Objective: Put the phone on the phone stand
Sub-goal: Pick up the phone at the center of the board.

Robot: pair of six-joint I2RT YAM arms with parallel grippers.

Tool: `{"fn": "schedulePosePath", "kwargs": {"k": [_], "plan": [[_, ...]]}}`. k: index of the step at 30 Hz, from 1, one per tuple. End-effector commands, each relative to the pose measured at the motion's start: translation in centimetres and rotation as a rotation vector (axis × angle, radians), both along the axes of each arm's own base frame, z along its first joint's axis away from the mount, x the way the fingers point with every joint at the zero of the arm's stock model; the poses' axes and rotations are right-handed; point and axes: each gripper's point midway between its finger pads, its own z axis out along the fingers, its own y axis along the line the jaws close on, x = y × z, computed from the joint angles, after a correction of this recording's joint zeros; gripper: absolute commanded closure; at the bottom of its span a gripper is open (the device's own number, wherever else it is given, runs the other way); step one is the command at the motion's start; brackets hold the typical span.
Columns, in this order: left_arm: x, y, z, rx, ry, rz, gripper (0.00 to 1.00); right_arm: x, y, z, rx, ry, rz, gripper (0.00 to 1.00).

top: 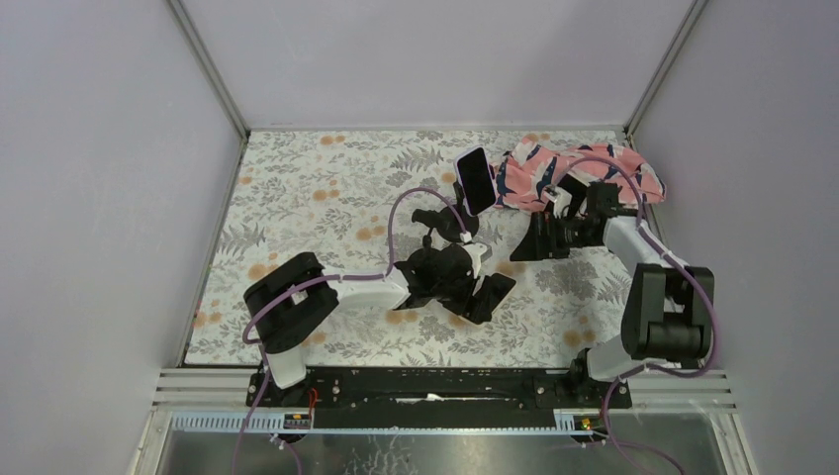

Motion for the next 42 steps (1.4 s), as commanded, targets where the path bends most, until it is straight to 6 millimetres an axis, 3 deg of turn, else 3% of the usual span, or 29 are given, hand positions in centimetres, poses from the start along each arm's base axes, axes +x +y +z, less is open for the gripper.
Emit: {"fn": "schedulePosePath", "kwargs": {"k": [1, 7, 14, 18, 30, 39, 42], "plan": [[-1.0, 0.1, -0.9, -0.024, 0.064, 0.016, 0.93, -0.3, 0.5, -1.0, -0.073, 0.110, 0.023, 0.00], [-1.4, 0.2, -1.5, -0.050, 0.094, 0.055, 0.93, -1.2, 1.4, -3.1, -0.225, 0.154, 0.089, 0.03], [-1.5, 0.1, -2.1, -0.057, 0.113, 0.070, 0.93, -1.5, 1.5, -5.3, -0.310, 0.238, 0.116, 0.22], [-1.4, 0.1, -2.2, -0.056, 0.111, 0.078, 0.93, -1.5, 1.3, -5.8, -0.330, 0.262, 0.115, 0.23], [-1.6, -0.7, -2.8, -0.061, 0.116, 0.087, 0.93, -3.5, 2.8, -5.7, -0.269, 0.352, 0.207, 0.30], [-2.2, -1.8, -3.4, -0.055, 0.126, 0.065, 0.92, -3.3, 4.1, -4.2, -0.185, 0.332, 0.217, 0.32], [-2.4, -2.2, -3.7, -0.051, 0.129, 0.058, 0.91, -3.1, 4.2, -4.2, -0.179, 0.330, 0.212, 0.39]]}}
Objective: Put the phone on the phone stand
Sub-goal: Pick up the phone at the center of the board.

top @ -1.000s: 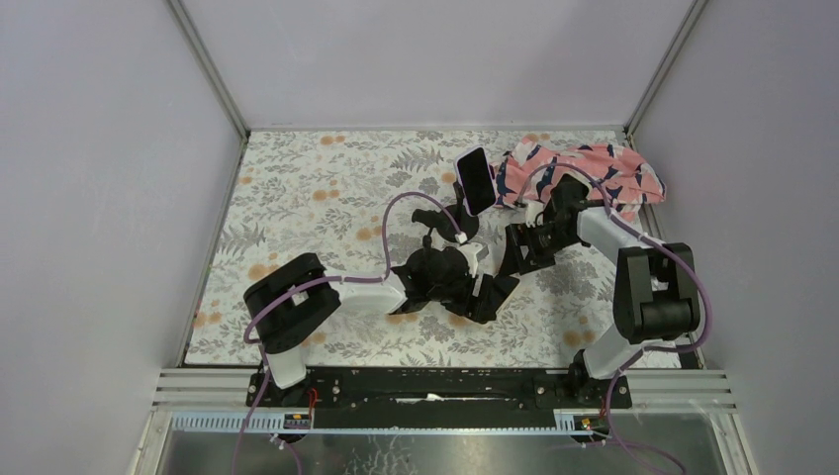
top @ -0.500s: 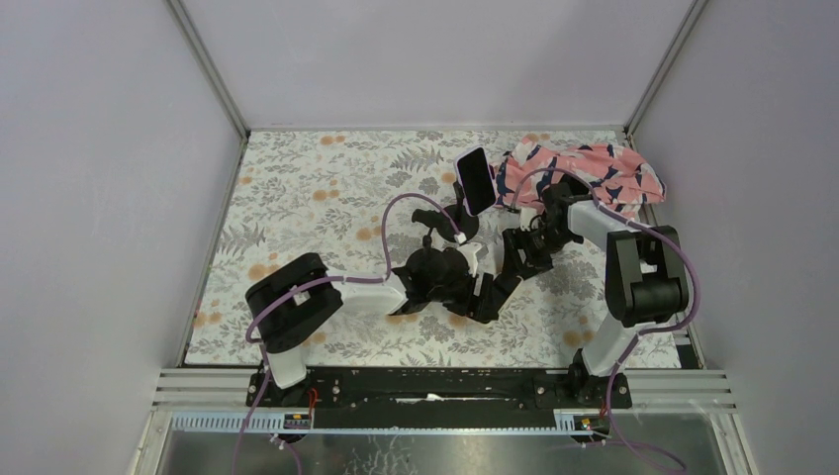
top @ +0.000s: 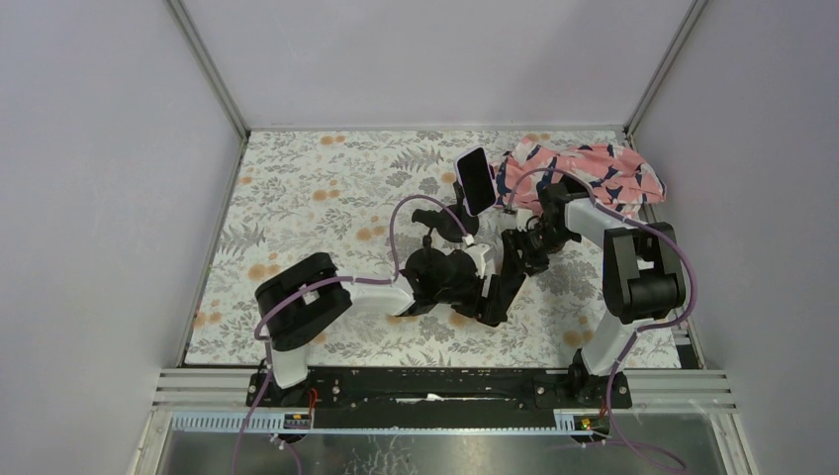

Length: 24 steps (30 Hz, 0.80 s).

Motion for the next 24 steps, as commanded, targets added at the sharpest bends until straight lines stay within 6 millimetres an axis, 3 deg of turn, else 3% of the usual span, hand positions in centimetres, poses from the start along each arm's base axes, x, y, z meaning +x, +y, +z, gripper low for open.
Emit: {"fn": "schedulePosePath", "kwargs": {"k": [1, 11, 18, 24], "plan": [[-1.9, 0.7, -4.3, 0.109, 0.059, -0.029, 0.91, -0.1, 1.7, 1.8, 0.097, 0.018, 0.003, 0.45], [-2.1, 0.3, -5.4, 0.140, 0.055, -0.031, 0.83, -0.1, 2.0, 2.2, 0.132, 0.023, -0.009, 0.76], [-2.5, 0.1, -4.6, 0.125, 0.035, -0.043, 0.51, 0.4, 2.1, 4.9, 0.261, -0.019, -0.036, 0.92], [-2.7, 0.4, -2.8, 0.093, -0.012, -0.044, 0.33, 0.4, 1.8, 7.1, 0.354, -0.062, -0.046, 1.00]]}}
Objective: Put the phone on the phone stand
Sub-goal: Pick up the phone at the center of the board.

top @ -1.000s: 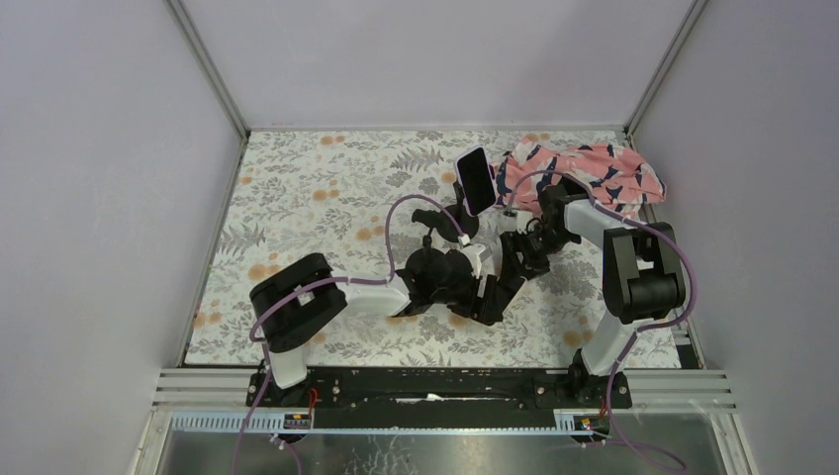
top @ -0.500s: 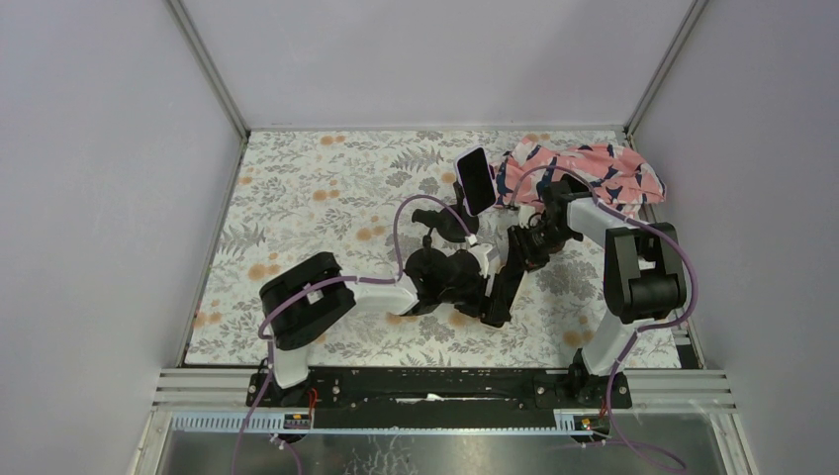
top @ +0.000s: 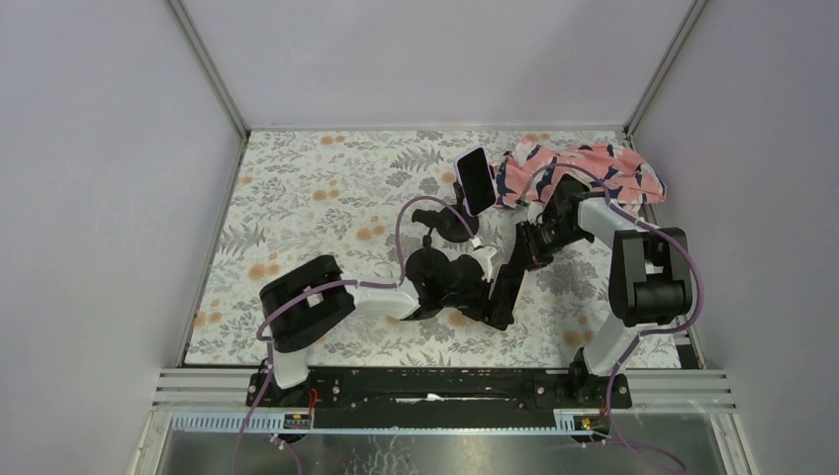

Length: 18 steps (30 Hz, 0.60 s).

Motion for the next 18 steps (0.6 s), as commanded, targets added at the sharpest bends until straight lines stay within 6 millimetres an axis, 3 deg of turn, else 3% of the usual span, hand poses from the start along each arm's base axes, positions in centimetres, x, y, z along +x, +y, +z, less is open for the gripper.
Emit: {"fn": "schedulePosePath", "kwargs": {"k": [1, 7, 9, 18], "plan": [[-2.3, 2.2, -2.9, 0.099, 0.004, -0.040, 0.31, -0.5, 1.4, 4.8, 0.189, -0.077, 0.021, 1.00], [-2.9, 3.0, -1.1, 0.039, -0.046, -0.033, 0.20, -0.5, 1.2, 6.8, 0.264, -0.129, 0.021, 1.00], [-3.3, 3.2, -0.8, 0.026, -0.063, -0.041, 0.03, -0.6, 1.4, 7.5, 0.288, -0.142, 0.030, 1.00], [-4.9, 3.3, 0.8, -0.019, -0.146, -0.113, 0.01, -0.2, 0.2, 9.4, 0.315, -0.228, -0.003, 1.00]]}}
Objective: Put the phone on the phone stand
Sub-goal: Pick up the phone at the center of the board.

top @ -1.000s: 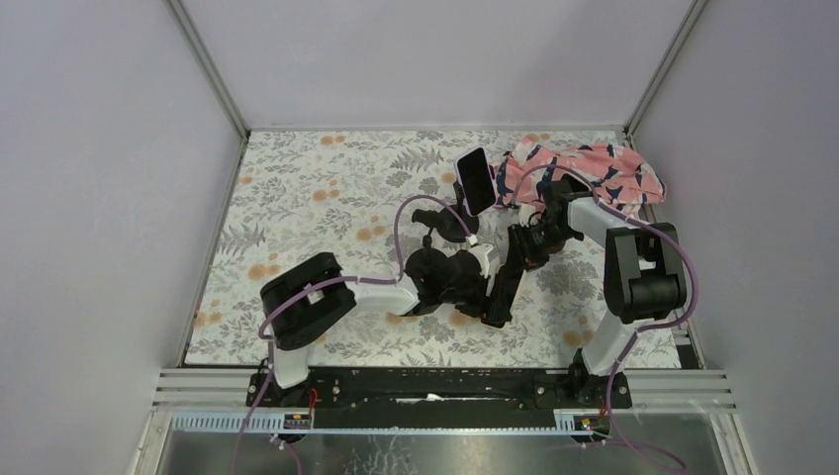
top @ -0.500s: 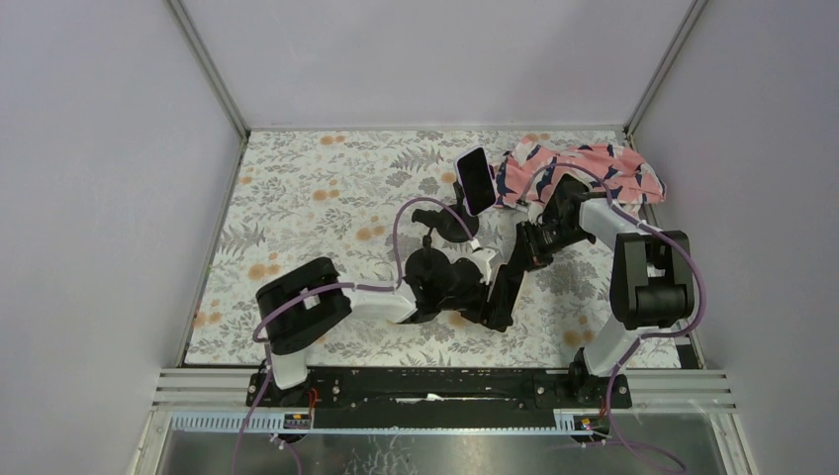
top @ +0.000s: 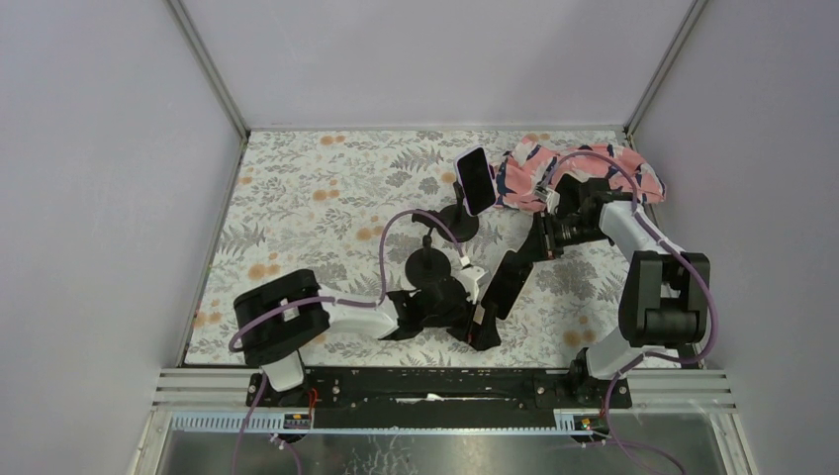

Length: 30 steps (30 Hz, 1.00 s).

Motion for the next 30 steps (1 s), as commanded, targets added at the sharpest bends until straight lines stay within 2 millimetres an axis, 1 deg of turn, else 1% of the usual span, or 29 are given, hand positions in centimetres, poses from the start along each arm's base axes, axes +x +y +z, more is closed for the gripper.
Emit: {"fn": "schedulePosePath", "kwargs": {"k": [1, 3, 4, 7, 8, 10, 13, 16, 17, 18, 19, 20, 21, 23, 25, 27, 30], "plan": [[-1.1, 0.5, 1.3, -0.024, -0.078, -0.060, 0.01, 0.0, 0.7, 3.9, 0.100, -0.088, 0.011, 1.00], [-1.2, 1.2, 2.8, -0.049, -0.152, -0.070, 0.01, -0.2, 0.7, 4.6, 0.103, -0.127, 0.026, 1.00], [-1.0, 1.7, 4.0, -0.066, -0.195, -0.065, 0.01, -0.4, 0.7, 5.0, 0.108, -0.152, 0.038, 1.00], [-0.4, 3.8, 7.5, -0.109, -0.338, -0.042, 0.01, -1.0, 0.8, 6.3, 0.117, -0.240, 0.073, 1.00], [0.2, 4.8, 8.4, -0.110, -0.391, -0.016, 0.01, -1.2, 0.8, 6.7, 0.118, -0.269, 0.080, 1.00], [0.5, 6.3, 11.3, -0.155, -0.478, 0.006, 0.01, -1.6, 1.0, 7.7, 0.131, -0.329, 0.100, 1.00], [0.8, 8.3, 12.9, -0.191, -0.560, 0.037, 0.01, -2.6, 1.3, 9.7, 0.165, -0.421, 0.142, 1.00], [0.7, 9.5, 13.6, -0.271, -0.568, 0.089, 0.01, -3.7, 1.6, 11.5, 0.200, -0.501, 0.198, 1.00], [0.1, 9.4, 14.5, -0.333, -0.577, 0.066, 0.01, -4.1, 1.8, 12.2, 0.211, -0.523, 0.218, 1.00], [-0.2, 9.5, 14.3, -0.356, -0.573, 0.051, 0.01, -4.4, 1.9, 12.4, 0.217, -0.530, 0.231, 1.00], [-0.7, 9.3, 15.2, -0.416, -0.573, 0.034, 0.01, -5.0, 2.0, 13.0, 0.229, -0.553, 0.259, 1.00], [-0.8, 9.4, 15.3, -0.438, -0.567, 0.035, 0.01, -5.6, 2.2, 13.2, 0.243, -0.565, 0.283, 1.00], [-1.2, 9.2, 16.1, -0.498, -0.573, 0.018, 0.01, -6.1, 2.5, 13.6, 0.259, -0.568, 0.302, 1.00], [-1.5, 9.1, 17.0, -0.566, -0.580, 0.014, 0.01, -6.8, 3.3, 13.6, 0.273, -0.566, 0.343, 1.00], [-1.7, 8.6, 17.3, -0.604, -0.568, 0.004, 0.01, -7.7, 4.0, 13.7, 0.284, -0.582, 0.392, 1.00], [-1.6, 7.9, 17.8, -0.632, -0.540, -0.003, 0.01, -8.2, 4.4, 13.9, 0.295, -0.597, 0.418, 1.00], [-1.4, 6.5, 17.5, -0.639, -0.499, -0.013, 0.01, -8.5, 4.9, 14.4, 0.310, -0.603, 0.433, 1.00]]}}
